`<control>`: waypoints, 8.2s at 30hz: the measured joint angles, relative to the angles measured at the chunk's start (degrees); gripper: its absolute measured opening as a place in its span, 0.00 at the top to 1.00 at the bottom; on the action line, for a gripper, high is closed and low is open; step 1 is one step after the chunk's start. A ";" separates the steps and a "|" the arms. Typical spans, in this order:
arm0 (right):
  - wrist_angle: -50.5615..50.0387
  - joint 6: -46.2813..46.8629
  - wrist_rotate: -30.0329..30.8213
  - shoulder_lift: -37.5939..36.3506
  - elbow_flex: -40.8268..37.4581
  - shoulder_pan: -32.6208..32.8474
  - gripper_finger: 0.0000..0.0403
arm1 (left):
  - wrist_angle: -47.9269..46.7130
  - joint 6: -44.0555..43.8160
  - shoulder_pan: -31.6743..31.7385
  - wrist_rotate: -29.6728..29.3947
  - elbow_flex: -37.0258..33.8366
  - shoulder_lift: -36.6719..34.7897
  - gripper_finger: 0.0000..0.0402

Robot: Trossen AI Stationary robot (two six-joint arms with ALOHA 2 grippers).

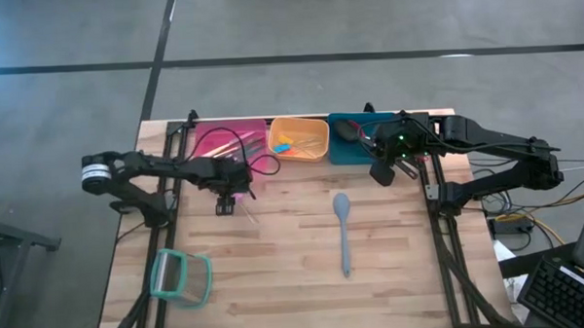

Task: Pick & Place Kitchen Items
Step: Put the pink spatula into the yellow bin, then put the blue spoon into the blue bin

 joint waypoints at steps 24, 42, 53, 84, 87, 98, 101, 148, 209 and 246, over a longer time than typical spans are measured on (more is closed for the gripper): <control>1.06 0.08 0.01 0.81 -0.15 0.00 0.72 | 2.66 13.91 -0.11 2.76 0.11 3.46 0.39; 1.21 0.46 0.00 0.81 -0.15 0.00 0.85 | 4.66 10.20 -0.51 14.52 0.11 9.76 0.46; 1.21 0.48 -0.02 0.81 -0.15 0.00 0.88 | 2.91 15.23 -0.57 12.23 1.82 10.52 0.93; 8.61 -0.54 -0.04 0.83 -5.48 5.64 0.86 | 45.70 1.51 -7.43 15.96 -3.46 -12.83 0.93; 13.52 -1.14 -0.04 0.83 -8.91 7.69 0.89 | 54.74 0.64 -7.41 16.01 -6.08 -12.84 0.93; 38.19 -6.81 -0.13 0.79 -21.37 13.95 0.92 | 74.59 -5.13 -7.41 19.01 -12.35 -12.78 0.93; 38.72 -6.35 -0.07 0.79 -21.86 14.10 0.91 | 70.58 -5.55 -7.05 14.61 -10.91 -12.97 0.93; 25.88 -5.40 9.11 -11.80 -18.99 14.13 0.91 | 9.46 -4.62 12.27 8.04 41.22 25.70 0.93; 26.28 -9.44 13.14 -16.01 -19.12 14.03 0.98 | -14.33 -0.55 13.10 7.38 61.40 34.44 0.54; 13.88 52.98 22.39 22.77 -2.68 45.47 0.98 | 64.87 -0.48 -11.23 -2.61 -11.34 -26.58 0.59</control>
